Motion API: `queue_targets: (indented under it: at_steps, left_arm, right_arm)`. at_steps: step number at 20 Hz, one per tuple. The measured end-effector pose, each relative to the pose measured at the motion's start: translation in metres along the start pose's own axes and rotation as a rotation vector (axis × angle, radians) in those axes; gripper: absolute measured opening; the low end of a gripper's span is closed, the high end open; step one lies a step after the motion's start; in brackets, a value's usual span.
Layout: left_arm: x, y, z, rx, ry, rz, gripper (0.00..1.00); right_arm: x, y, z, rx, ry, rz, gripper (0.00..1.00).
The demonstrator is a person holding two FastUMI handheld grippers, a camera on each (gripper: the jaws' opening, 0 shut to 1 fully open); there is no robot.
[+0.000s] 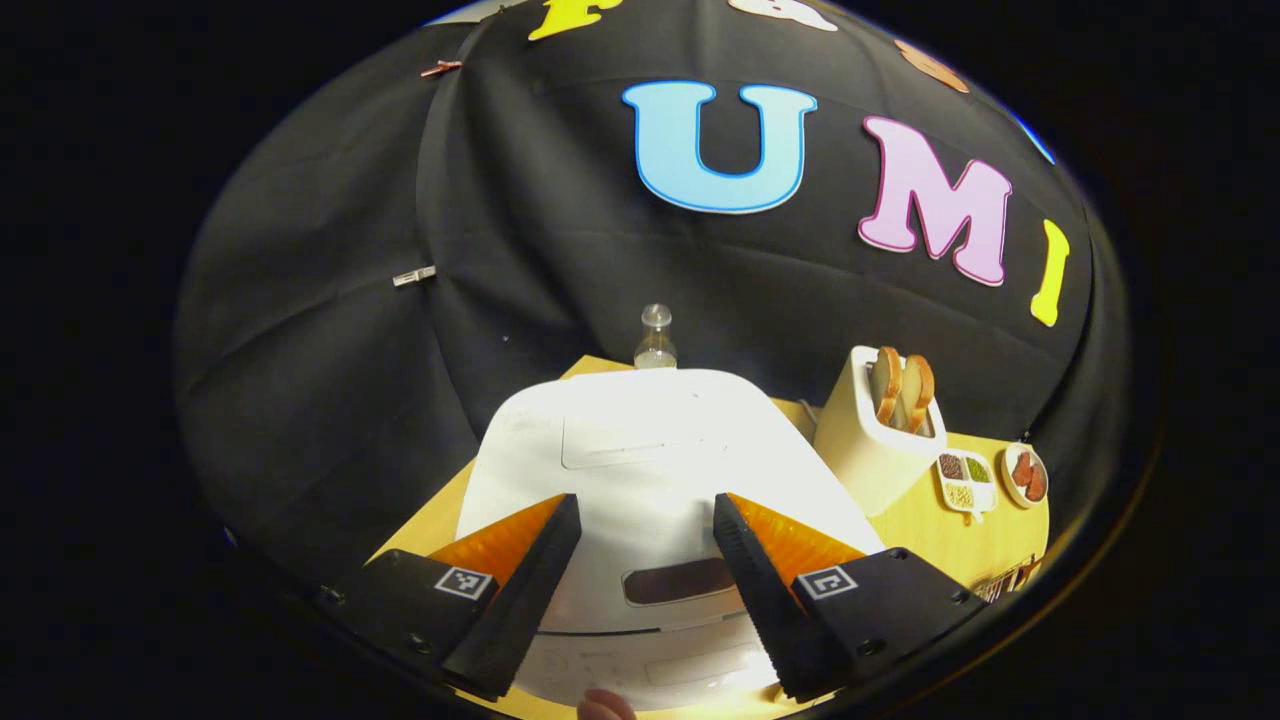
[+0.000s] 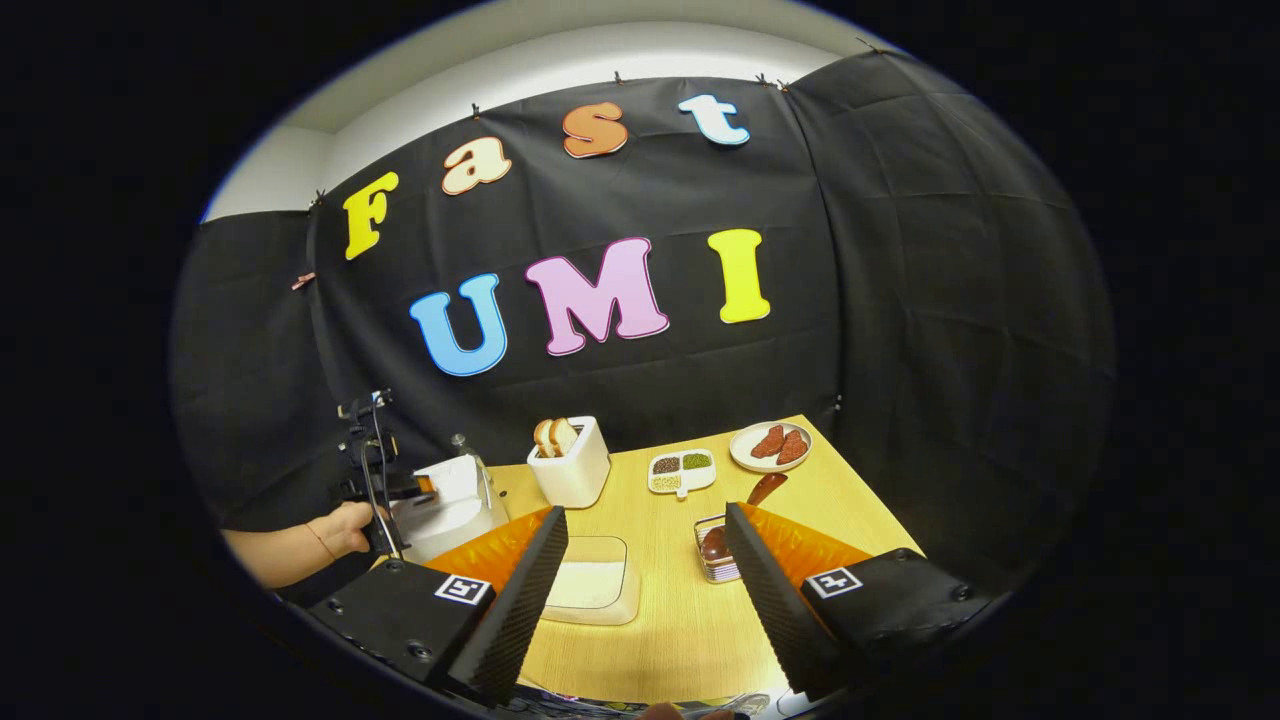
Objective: Close the left gripper, press the button to open the rice cooker; take a wooden spoon from the chopstick holder with the right hand, scoop a spoonful of rice and pour it into the rice cooker, then put the wooden spoon back into the chopstick holder.
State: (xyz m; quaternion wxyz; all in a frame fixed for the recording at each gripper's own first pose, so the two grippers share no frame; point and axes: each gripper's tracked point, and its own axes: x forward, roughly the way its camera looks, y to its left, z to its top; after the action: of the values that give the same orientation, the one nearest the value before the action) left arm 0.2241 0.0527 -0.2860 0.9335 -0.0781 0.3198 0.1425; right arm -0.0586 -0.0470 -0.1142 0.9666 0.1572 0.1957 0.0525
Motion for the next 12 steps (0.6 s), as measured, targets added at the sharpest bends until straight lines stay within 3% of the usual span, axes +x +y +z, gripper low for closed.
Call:
queue_targets:
  at_steps: [7, 8, 12]
  left_arm:
    - [0.004, 0.0, -0.005, 0.008, -0.035, -0.003, 0.97]
    - [0.004, 0.0, -0.004, 0.013, -0.037, 0.002, 0.93]
    - [0.002, 0.0, 0.0, -0.005, -0.063, -0.012, 0.96]
  right_arm:
    - [0.01, 0.002, 0.002, 0.01, 0.002, 0.008, 0.99]
    - [0.01, 0.003, 0.002, 0.011, 0.001, 0.012, 0.99]
    - [0.01, 0.004, 0.0, -0.015, 0.003, 0.014, 0.99]
